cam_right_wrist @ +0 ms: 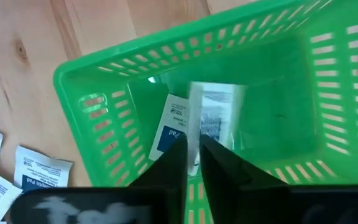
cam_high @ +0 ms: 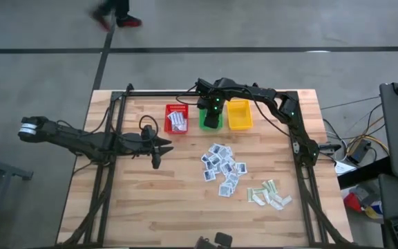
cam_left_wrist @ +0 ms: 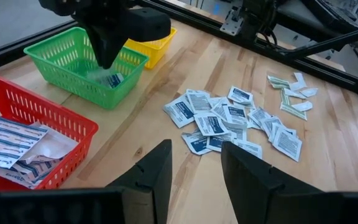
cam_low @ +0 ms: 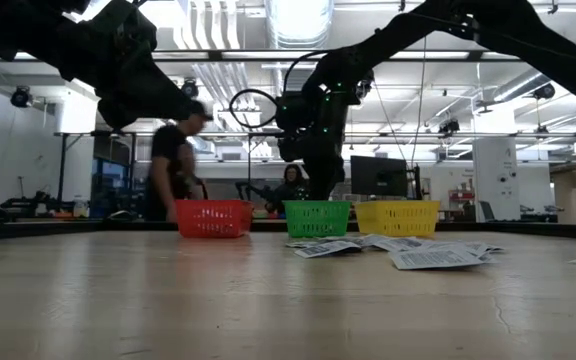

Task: Pick & Place First Aid Supplies
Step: Put the alcohol pad into the green basket

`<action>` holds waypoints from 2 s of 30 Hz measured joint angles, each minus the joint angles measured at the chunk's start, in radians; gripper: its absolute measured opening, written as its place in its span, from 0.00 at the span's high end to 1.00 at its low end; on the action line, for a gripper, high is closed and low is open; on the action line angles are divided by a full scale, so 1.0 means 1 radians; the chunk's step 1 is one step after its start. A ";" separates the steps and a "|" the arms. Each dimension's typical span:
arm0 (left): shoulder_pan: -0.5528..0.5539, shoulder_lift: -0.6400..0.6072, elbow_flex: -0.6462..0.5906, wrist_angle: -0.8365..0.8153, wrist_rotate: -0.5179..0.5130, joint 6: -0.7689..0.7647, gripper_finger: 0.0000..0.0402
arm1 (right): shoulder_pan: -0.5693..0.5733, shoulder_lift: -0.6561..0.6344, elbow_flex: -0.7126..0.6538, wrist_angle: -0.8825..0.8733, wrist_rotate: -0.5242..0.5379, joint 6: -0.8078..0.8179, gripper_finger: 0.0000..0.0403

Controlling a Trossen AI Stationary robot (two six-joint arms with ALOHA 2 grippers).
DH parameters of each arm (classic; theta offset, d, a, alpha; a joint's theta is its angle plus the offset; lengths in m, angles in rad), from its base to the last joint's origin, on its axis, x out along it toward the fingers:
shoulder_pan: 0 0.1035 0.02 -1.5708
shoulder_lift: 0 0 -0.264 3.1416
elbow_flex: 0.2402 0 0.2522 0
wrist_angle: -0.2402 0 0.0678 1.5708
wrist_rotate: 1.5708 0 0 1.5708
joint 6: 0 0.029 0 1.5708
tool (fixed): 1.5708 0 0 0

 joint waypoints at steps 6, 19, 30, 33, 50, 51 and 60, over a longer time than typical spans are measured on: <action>0.000 0.000 0.000 0.000 0.002 -0.003 0.67 | 0.000 0.000 0.010 -0.002 0.001 -0.032 0.76; 0.000 0.000 0.000 -0.001 0.019 -0.001 0.67 | 0.095 -0.290 -0.008 -0.225 -0.045 -0.009 0.80; 0.000 0.000 0.000 -0.001 0.019 0.003 0.67 | 0.204 -0.746 -0.371 -0.222 -0.044 0.125 0.89; 0.000 0.000 0.000 0.000 0.019 0.004 0.67 | 0.233 -0.881 -0.487 -0.179 -0.043 0.206 0.91; 0.000 0.000 0.000 0.001 0.018 -0.011 0.67 | 0.413 -1.285 -0.923 0.140 -0.042 0.560 0.97; 0.000 0.000 0.000 0.001 0.018 -0.017 0.67 | 0.416 -1.286 -0.937 0.151 -0.043 0.571 0.97; 0.000 0.000 0.000 0.001 0.018 -0.034 0.67 | 0.449 -1.204 -1.060 0.313 -0.129 0.541 0.97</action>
